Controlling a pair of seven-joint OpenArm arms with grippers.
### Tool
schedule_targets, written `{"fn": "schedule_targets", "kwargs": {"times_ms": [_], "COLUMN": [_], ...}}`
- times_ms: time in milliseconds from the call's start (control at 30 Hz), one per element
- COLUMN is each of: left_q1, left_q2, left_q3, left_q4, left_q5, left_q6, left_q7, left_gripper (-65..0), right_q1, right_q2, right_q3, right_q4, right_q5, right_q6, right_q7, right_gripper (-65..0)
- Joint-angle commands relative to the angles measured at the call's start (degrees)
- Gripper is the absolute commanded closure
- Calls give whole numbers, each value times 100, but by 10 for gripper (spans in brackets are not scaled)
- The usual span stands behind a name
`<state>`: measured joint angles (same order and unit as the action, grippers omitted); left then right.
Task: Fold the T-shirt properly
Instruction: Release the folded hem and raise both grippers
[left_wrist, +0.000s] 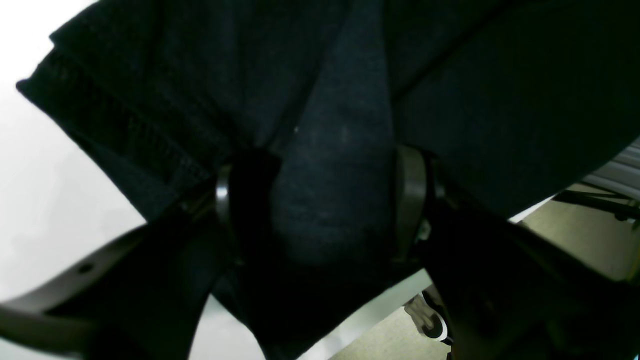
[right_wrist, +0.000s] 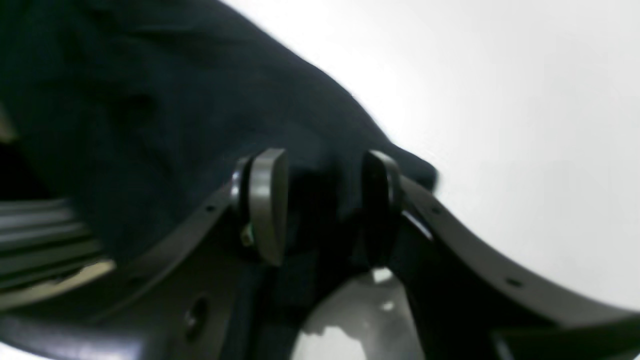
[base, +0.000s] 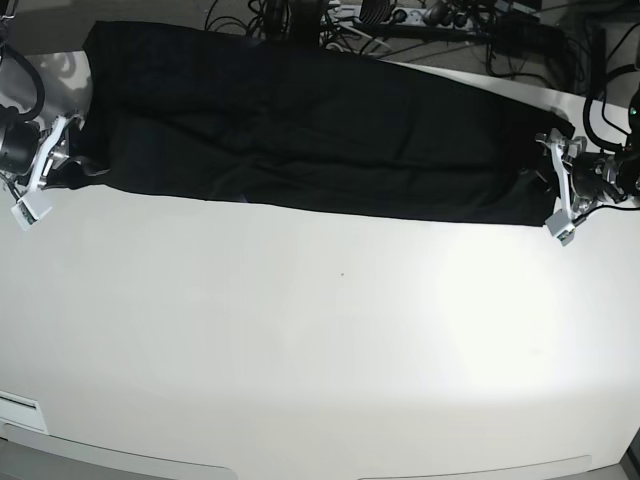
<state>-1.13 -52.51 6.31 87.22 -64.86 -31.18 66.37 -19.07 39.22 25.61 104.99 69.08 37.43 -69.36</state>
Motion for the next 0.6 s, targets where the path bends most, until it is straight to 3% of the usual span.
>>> {"fn": "schedule_targets", "kwargs": {"times_ms": [0, 100, 200, 267, 333, 567], "left_q1": [-48, -50, -155, -323, -483, -901], "left_q2": [-129, -129, -120, -94, -83, -79], "left_q3": [-44, -44, -44, -59, -96, -153], "left_q4": [17, 17, 17, 17, 17, 15], "left_q5": [26, -295, -577, -570, -568, -568], "left_q6": [39, 35, -76, -72, -72, -70], "left_q7": [48, 59, 66, 63, 39, -87], "left_gripper": [-366, -366, -366, -366, -366, -366], "right_q1": [48, 48, 50, 52, 50, 13], "right_q2": [138, 98, -50, -175, -356, -1331], "right_q3": [70, 70, 70, 70, 70, 70], "right_q4": [66, 66, 66, 66, 66, 66], "right_q5": [118, 367, 935, 1357, 1592, 1592], "right_q6": [-26, -101, 257, 257, 257, 257], "right_q7": [142, 136, 127, 127, 59, -162], "right_gripper": [-270, -270, -261, -172, 0, 0]}}
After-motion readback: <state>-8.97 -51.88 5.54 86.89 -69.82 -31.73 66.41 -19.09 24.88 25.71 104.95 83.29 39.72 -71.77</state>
